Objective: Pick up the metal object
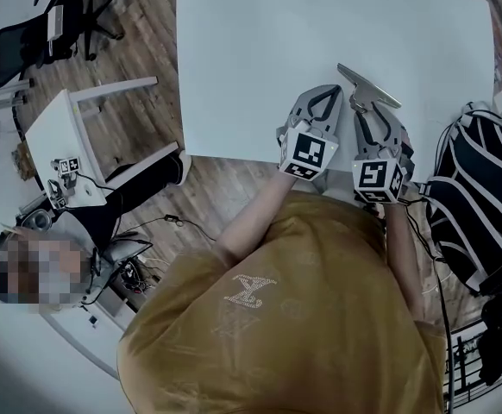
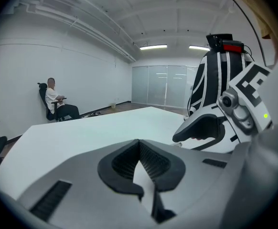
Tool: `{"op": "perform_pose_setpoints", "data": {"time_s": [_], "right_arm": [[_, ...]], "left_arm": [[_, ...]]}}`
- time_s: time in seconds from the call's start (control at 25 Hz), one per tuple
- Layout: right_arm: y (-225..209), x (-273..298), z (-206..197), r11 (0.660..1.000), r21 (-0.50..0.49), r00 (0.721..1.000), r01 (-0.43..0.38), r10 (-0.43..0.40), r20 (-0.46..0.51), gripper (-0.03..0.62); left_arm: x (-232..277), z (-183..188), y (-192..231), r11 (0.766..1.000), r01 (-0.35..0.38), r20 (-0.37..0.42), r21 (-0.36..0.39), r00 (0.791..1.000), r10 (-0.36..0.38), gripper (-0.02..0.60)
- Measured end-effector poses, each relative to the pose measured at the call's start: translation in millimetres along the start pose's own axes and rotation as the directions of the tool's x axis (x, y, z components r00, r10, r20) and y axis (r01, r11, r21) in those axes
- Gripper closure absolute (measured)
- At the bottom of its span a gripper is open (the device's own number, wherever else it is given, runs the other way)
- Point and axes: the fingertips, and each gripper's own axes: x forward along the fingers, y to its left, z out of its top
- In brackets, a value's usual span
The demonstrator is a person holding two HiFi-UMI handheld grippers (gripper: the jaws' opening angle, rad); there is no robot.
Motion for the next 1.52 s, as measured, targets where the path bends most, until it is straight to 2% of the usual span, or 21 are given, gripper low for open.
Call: {"op": "perform_pose_setpoints", "data": {"time_s": [0.44, 0.6, 0.8, 0.88, 0.92, 1.0, 1.2, 1.52], "right_arm": [[4.3, 25.1, -7.4, 0.982, -0.174, 0.997, 0.071, -0.074, -0.011, 0.453], [-2.2, 28.4, -3.8, 0.962, -0.234, 0.990, 0.141, -0.140, 0.018, 0.454], [-2.5, 35.8, -6.3, 0.935, -0.309, 0.985, 0.171, -0.171, 0.029, 0.456], [-2.9, 34.7, -3.0, 0.927, -0.326, 0.982, 0.184, -0.184, 0.034, 0.472], [-3.0, 34.0, -1.8, 0.922, -0.335, 0.981, 0.194, -0.192, 0.040, 0.515], [-3.2, 33.5, -0.9, 0.913, -0.353, 0.978, 0.206, -0.203, 0.047, 0.539], [-9.1, 31.2, 2.4, 0.905, -0.367, 0.976, 0.217, -0.213, 0.051, 0.559], [-23.8, 19.8, 6.6, 0.928, -0.294, 0.973, 0.230, -0.227, 0.044, 0.568]], "left_arm": [[1.3, -7.5, 6.7, 1.000, 0.010, -0.013, -0.008, 1.000, -0.010, 0.578], [0.4, -9.7, 10.8, 1.000, 0.007, -0.022, -0.012, 1.000, -0.007, 0.578], [-0.4, -12.1, 12.9, 1.000, 0.002, -0.025, -0.020, 1.000, -0.003, 0.578], [-0.7, -11.7, 13.6, 1.000, 0.001, -0.022, -0.018, 1.000, -0.001, 0.578], [-0.8, -12.2, 13.7, 1.000, 0.000, -0.022, -0.018, 1.000, 0.000, 0.578], [-0.7, -14.4, 13.9, 1.000, -0.002, -0.029, -0.021, 1.000, 0.001, 0.578], [-0.4, -14.7, 14.4, 1.000, -0.007, -0.034, -0.015, 0.999, 0.007, 0.578], [-1.5, -10.3, 14.1, 1.000, -0.007, -0.029, -0.017, 1.000, 0.007, 0.578]]}}
